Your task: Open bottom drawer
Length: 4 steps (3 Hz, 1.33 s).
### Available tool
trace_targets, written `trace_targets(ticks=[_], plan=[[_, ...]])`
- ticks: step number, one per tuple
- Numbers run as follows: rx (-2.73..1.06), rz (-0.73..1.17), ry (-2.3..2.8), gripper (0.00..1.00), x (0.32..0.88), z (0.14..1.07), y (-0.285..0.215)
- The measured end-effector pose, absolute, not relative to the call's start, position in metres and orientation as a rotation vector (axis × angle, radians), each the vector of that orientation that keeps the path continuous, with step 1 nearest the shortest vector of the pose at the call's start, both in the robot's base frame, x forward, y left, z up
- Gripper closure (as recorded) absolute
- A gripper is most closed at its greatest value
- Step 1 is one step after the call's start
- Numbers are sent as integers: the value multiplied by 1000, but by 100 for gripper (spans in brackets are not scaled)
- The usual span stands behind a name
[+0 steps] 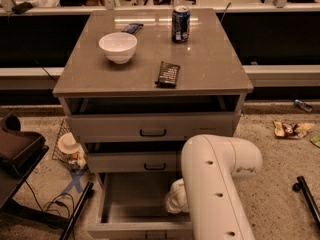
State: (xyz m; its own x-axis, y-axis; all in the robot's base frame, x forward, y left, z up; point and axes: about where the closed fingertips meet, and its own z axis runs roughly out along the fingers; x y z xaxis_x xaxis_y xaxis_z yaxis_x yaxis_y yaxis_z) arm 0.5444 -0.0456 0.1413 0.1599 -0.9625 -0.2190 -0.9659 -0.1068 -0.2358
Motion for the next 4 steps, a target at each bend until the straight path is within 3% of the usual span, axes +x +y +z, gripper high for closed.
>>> trace_targets(ticks=[1, 2, 3, 4], plan=[[-2238, 181, 1979, 100, 459, 108, -92], [-2255, 207, 1995, 100, 451, 105, -98], [-2256, 210, 1994, 88, 450, 105, -97], [-2257, 211, 1994, 64, 449, 106, -97]])
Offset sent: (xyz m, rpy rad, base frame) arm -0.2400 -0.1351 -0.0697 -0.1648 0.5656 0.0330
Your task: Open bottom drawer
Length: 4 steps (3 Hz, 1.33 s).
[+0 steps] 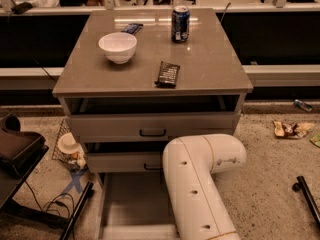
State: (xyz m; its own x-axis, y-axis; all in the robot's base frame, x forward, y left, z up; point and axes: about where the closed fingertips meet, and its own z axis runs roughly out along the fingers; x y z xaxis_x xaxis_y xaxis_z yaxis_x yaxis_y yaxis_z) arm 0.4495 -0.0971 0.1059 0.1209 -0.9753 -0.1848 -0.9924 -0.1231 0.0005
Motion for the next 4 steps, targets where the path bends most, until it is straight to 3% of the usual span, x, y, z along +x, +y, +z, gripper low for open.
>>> trace_targets(ticks=[2, 3, 4], plan=[[-2258, 215, 1995, 18, 448, 105, -97], [-2258, 215, 1995, 0, 447, 108, -96], [-2258, 216, 1995, 0, 447, 108, -96]])
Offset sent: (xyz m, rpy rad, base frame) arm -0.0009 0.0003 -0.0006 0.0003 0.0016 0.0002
